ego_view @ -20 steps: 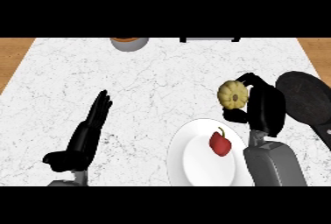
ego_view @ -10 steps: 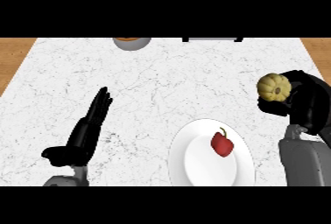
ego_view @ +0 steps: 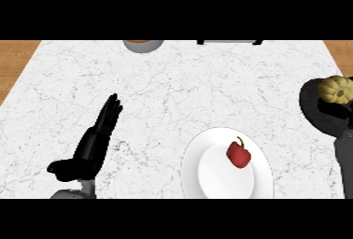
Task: Pick the squash from the plate and place it in the pan
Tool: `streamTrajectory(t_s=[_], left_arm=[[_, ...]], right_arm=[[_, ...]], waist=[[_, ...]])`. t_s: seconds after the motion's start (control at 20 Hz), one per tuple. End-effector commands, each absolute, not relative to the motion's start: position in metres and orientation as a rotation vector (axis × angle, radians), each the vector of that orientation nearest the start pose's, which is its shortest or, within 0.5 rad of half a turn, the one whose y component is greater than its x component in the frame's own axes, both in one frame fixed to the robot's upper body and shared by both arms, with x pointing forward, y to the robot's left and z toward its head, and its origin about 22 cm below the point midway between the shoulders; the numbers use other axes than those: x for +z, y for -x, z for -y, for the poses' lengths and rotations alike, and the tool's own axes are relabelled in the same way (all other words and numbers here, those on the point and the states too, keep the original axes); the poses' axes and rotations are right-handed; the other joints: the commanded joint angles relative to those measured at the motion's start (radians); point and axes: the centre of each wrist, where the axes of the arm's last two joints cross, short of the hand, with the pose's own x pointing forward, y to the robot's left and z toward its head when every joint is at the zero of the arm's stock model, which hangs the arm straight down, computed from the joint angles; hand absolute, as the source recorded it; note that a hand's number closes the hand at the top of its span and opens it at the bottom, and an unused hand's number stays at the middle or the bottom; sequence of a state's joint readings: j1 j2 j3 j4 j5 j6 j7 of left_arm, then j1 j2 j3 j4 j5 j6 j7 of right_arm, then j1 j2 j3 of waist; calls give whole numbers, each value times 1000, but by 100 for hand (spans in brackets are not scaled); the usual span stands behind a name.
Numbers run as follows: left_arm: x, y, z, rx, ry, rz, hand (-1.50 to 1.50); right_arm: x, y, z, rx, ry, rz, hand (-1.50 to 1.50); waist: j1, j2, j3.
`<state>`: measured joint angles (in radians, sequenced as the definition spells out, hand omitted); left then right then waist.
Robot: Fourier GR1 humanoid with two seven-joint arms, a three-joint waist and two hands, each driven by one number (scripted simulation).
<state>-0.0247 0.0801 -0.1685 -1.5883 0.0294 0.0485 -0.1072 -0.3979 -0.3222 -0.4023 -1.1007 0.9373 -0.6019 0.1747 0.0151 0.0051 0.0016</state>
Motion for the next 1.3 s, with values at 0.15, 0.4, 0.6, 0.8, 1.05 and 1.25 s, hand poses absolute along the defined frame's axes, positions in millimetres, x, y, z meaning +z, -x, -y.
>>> streamTrajectory(t_s=[0.15,0.4,0.6,0.8,1.05,1.25], left_arm=[[18,-256,-187,-159,74,1712,0],[8,-250,-201,-146,105,1710,0],[11,-246,-198,-167,110,1704,0],[21,-255,-186,-177,123,1732,0],[4,-249,-186,-190,140,1723,0],[9,-249,-183,-147,122,1718,0]], right_arm=[[33,-338,427,-59,1602,1337,150],[42,-341,458,-55,1611,1314,150],[26,-320,480,12,1373,1061,-150],[27,-326,478,170,1177,1017,-150],[22,-336,464,102,1070,1152,-150],[30,-340,465,-38,1112,1317,-150]], waist=[[12,6,2],[29,12,3],[44,15,2],[55,22,5],[60,30,8],[45,23,8]])
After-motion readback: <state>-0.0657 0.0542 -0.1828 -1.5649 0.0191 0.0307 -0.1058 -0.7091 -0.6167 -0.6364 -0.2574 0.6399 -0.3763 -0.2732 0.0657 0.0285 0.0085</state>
